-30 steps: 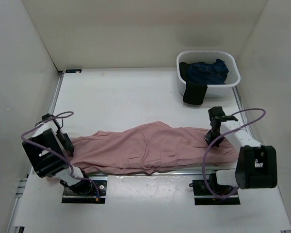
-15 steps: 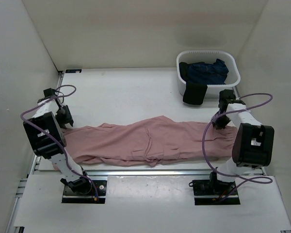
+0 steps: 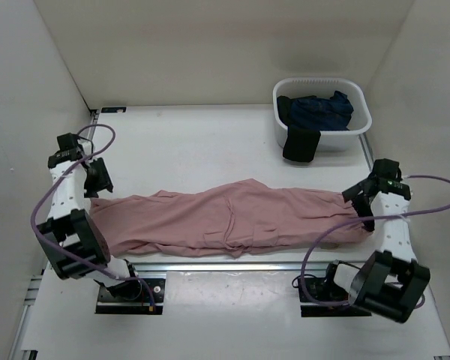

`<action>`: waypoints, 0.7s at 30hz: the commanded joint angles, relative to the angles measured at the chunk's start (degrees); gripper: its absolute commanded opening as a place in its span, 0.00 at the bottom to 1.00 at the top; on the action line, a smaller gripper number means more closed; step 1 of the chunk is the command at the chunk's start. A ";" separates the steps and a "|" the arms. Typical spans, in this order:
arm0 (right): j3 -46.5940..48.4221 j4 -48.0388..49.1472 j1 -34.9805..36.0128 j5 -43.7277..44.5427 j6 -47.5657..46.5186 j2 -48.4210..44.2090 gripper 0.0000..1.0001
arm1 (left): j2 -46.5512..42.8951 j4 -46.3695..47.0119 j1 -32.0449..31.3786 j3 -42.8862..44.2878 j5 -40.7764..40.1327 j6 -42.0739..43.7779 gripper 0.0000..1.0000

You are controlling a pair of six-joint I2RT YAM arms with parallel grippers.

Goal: Fold and stack the trousers
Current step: Fold the trousers

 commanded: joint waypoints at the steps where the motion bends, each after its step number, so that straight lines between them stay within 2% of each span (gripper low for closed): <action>1: -5.24 1.10 -3.85 -4.56 -0.30 4.81 0.99 | -4.51 -4.98 0.19 -1.53 0.71 0.03 0.59; 5: -11.48 9.35 -7.54 -4.91 4.01 7.02 0.99 | -7.24 -4.99 0.19 -9.26 -4.74 0.03 0.59; 8: -16.05 21.56 -7.55 -7.19 1.84 10.70 0.99 | -9.34 -3.86 0.19 -14.36 -4.74 0.03 0.59; 10: -16.58 25.70 -7.55 -8.17 1.02 14.57 0.93 | -9.35 -3.33 0.19 -16.64 -5.53 0.03 0.59; 13: -17.29 27.39 -8.08 -9.56 0.50 17.83 0.77 | -8.74 -2.28 0.19 -18.06 -6.85 0.03 0.59; 14: -17.29 28.70 -8.08 -10.27 0.50 18.35 0.62 | -8.74 -1.75 0.19 -18.06 -6.85 0.03 0.59; 17: -18.00 28.71 -9.21 -10.80 0.50 20.81 0.30 | -5.41 -0.17 0.19 -18.68 -7.38 0.03 0.59; 18: -18.00 28.71 -9.83 -11.59 1.02 22.30 0.12 | -4.44 -0.16 -0.33 -18.68 -7.38 0.03 0.59; 20: -18.00 29.33 -12.29 -12.21 1.02 23.45 0.00 | -1.80 1.24 -1.03 -18.68 -7.38 0.03 0.59; 21: -18.00 29.33 -13.08 -12.21 0.41 23.46 0.00 | -1.10 1.25 -2.25 -17.89 -7.38 0.03 0.59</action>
